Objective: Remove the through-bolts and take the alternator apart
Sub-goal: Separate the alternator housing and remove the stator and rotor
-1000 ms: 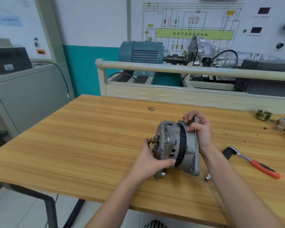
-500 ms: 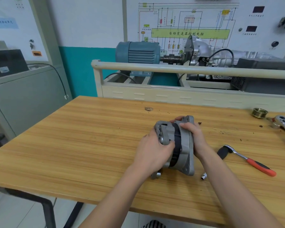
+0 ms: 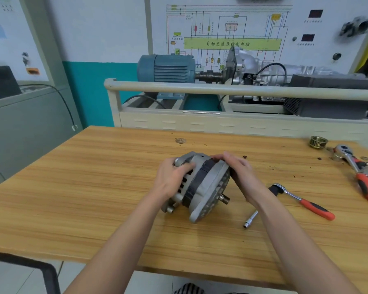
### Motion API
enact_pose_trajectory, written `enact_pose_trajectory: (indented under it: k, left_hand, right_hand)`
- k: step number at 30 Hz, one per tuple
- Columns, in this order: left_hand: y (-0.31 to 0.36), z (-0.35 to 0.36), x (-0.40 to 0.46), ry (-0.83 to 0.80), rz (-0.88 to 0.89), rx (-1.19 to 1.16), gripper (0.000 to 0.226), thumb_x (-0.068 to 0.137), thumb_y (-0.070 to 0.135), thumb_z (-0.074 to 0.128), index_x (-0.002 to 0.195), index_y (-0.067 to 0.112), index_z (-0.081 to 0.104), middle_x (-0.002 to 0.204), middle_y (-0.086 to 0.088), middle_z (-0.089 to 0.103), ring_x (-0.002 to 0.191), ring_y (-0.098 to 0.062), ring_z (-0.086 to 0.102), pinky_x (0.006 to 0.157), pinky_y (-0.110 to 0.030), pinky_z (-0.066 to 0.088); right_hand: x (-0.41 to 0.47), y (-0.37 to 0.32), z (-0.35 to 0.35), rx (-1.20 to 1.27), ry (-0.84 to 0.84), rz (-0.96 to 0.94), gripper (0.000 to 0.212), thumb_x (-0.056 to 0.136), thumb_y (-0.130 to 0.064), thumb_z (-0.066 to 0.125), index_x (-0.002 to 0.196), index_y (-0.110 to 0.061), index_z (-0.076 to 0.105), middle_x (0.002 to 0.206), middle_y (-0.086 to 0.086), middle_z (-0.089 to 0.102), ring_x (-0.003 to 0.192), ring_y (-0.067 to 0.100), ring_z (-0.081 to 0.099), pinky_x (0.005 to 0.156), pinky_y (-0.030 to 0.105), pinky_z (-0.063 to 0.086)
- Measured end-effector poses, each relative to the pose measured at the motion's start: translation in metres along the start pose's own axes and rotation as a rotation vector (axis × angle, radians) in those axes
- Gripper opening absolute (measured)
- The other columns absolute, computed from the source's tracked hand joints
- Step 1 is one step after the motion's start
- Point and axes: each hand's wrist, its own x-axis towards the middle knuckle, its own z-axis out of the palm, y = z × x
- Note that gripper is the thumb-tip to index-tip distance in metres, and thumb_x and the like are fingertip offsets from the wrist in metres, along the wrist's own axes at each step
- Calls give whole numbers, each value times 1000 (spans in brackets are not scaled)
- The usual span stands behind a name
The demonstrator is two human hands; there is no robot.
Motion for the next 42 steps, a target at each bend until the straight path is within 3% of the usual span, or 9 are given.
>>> enact_pose_trajectory:
  k: [8,14,21,25,29,32,36,39,42]
  left_hand:
    - [-1,-6,11,-77,-93,-126,26,65,40,70,69,16,61,63,2,68,58,-16,66,51,-24,46]
    - [-9,6,6,124,-156,-152,36,65,53,79,74,19,71,71,4,73,65,-10,69,53,-23,51]
    - [-10,10,-1,241,-199,-216,86,40,69,78,88,-1,66,78,-11,70,71,-23,67,64,-40,55]
    - [-9,11,-4,277,-128,-321,81,45,60,84,88,-6,64,87,-25,66,72,-29,63,74,-53,54]
    - [-17,8,-7,261,-66,-325,53,55,54,78,83,10,72,81,-8,73,78,-25,69,63,-33,58]
    - [-13,8,-9,210,-45,-268,44,63,56,72,85,18,71,78,4,73,74,-10,69,59,-21,52]
    - [-4,3,-5,74,-119,-134,66,56,70,64,101,22,65,94,8,72,87,-5,67,72,-23,55]
    - [5,7,0,49,-254,-114,97,38,88,65,109,21,60,110,0,66,101,-15,64,85,-34,54]
    - [16,14,2,67,-354,-258,96,35,83,71,105,20,60,101,-2,70,89,-16,69,70,-29,56]
  right_hand:
    - [-3,-7,2,-3,-9,54,50,64,-52,66,106,-27,69,117,0,65,109,15,59,92,30,46]
    - [-7,-9,-2,-55,-48,61,67,64,-52,65,123,-22,61,119,-4,61,106,8,57,83,22,45]
    - [15,-26,-15,-45,-181,222,52,68,-54,66,109,-23,64,110,-4,67,102,10,61,83,26,45]
    - [48,-18,-7,-135,-212,399,54,87,-56,51,119,-12,58,117,6,65,101,18,63,79,29,49]
    - [56,4,12,24,-245,503,47,81,-57,61,107,-18,64,87,6,75,75,19,73,57,26,56]
    - [55,13,16,189,-189,466,63,61,-61,72,106,-18,65,89,7,75,77,21,73,57,25,55]
    - [47,17,14,256,-209,402,69,52,-61,78,102,-13,73,100,15,73,88,28,71,69,31,56]
    - [36,16,12,252,-90,344,75,47,-57,80,100,-5,72,95,17,73,85,30,71,69,31,57]
    - [25,15,10,271,2,270,80,45,-52,83,102,2,68,93,18,73,81,30,71,66,31,56]
